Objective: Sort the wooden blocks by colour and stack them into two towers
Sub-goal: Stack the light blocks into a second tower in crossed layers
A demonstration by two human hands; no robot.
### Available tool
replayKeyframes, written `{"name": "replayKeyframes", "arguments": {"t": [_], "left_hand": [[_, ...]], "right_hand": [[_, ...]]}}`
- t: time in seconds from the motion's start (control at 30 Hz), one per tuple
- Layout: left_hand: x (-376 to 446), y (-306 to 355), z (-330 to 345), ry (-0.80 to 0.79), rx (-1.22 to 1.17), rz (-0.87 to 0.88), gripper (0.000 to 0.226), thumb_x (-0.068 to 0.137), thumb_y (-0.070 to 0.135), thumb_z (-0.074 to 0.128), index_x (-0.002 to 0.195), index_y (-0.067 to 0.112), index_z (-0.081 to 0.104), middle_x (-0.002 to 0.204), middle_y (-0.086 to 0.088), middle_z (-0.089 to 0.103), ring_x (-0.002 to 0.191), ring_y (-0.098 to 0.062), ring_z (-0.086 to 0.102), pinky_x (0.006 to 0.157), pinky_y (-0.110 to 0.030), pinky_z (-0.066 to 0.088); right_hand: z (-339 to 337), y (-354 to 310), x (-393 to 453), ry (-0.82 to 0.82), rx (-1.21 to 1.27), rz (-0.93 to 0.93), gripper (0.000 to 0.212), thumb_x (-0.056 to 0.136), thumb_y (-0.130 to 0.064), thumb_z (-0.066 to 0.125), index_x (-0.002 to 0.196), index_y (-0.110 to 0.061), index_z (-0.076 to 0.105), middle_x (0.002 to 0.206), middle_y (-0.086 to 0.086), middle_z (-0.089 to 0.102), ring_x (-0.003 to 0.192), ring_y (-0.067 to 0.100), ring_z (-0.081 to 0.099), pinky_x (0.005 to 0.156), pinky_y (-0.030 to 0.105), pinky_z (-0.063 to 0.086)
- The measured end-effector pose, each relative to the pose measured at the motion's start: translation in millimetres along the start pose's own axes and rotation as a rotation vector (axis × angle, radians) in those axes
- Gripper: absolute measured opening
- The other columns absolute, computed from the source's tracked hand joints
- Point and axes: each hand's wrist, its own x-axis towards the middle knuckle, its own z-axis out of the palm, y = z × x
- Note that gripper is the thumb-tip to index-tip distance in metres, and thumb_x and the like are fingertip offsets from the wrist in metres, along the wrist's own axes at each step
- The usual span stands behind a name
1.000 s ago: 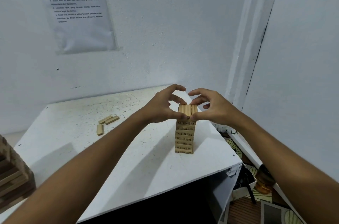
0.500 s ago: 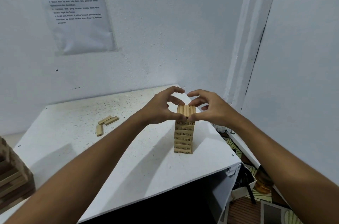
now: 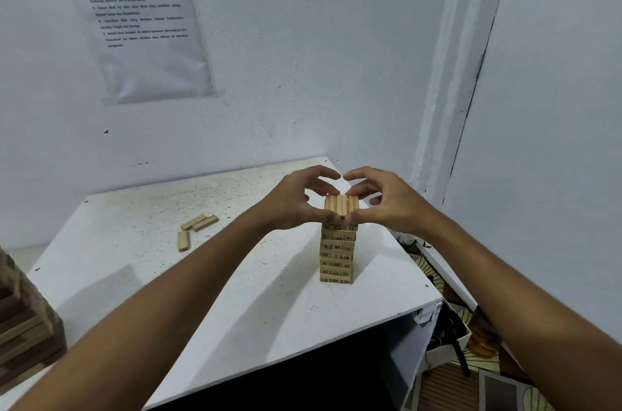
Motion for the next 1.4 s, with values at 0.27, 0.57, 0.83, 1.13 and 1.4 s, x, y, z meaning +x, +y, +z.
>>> {"name": "replayKeyframes", "arguments": {"t": [0.27, 0.57, 0.83, 1.13, 1.4], "left_hand": [[-0.5, -1.7, 1.2, 0.008, -0.011, 0.000, 0.064, 0.070, 0.027, 0.086, 0.124, 0.033, 0.051, 0.112, 0.012, 0.066, 0.108, -0.004, 0.059, 0.082, -0.019, 0.047], [-1.2, -1.7, 2.1, 0.007, 0.000, 0.010, 0.062, 0.070, 0.029, 0.086, 0.123, 0.031, 0.053, 0.111, 0.013, 0.064, 0.103, -0.001, 0.059, 0.082, -0.019, 0.048], [-2.6, -0.7, 4.2, 0.013, -0.028, 0.007, 0.059, 0.070, 0.028, 0.086, 0.119, 0.033, 0.054, 0.109, 0.017, 0.063, 0.103, 0.003, 0.058, 0.082, -0.021, 0.048], [-7.2, -2.3, -0.1, 0.013, -0.044, 0.013, 0.062, 0.066, 0.035, 0.084, 0.122, 0.034, 0.055, 0.110, 0.020, 0.063, 0.108, -0.002, 0.059, 0.081, -0.020, 0.047], [-7.2, -6.2, 0.8, 0.015, -0.038, 0.005, 0.059, 0.074, 0.027, 0.083, 0.126, 0.029, 0.055, 0.113, 0.014, 0.063, 0.109, -0.006, 0.059, 0.082, -0.020, 0.046]], "right_hand": [[0.1, -0.1, -0.9, -0.001, -0.008, -0.004, 0.067, 0.071, -0.020, 0.085, 0.129, -0.027, 0.053, 0.114, -0.001, 0.066, 0.108, 0.009, 0.057, 0.088, 0.025, 0.046], [0.5, 1.8, -0.7, 0.005, -0.013, -0.010, 0.069, 0.071, -0.022, 0.085, 0.130, -0.027, 0.052, 0.116, -0.001, 0.066, 0.107, 0.009, 0.058, 0.083, 0.020, 0.046], [-0.3, 2.3, -0.7, 0.004, -0.024, -0.015, 0.070, 0.071, -0.024, 0.085, 0.132, -0.027, 0.051, 0.118, -0.002, 0.064, 0.108, 0.010, 0.058, 0.084, 0.022, 0.047], [-4.5, 2.4, -2.5, -0.012, -0.011, -0.006, 0.076, 0.069, -0.025, 0.087, 0.135, -0.030, 0.049, 0.118, -0.005, 0.063, 0.111, 0.008, 0.057, 0.087, 0.024, 0.048], [-2.7, 3.2, -2.3, -0.014, 0.003, 0.000, 0.077, 0.071, -0.019, 0.085, 0.137, -0.028, 0.046, 0.115, -0.002, 0.066, 0.111, 0.011, 0.058, 0.088, 0.026, 0.048]]}}
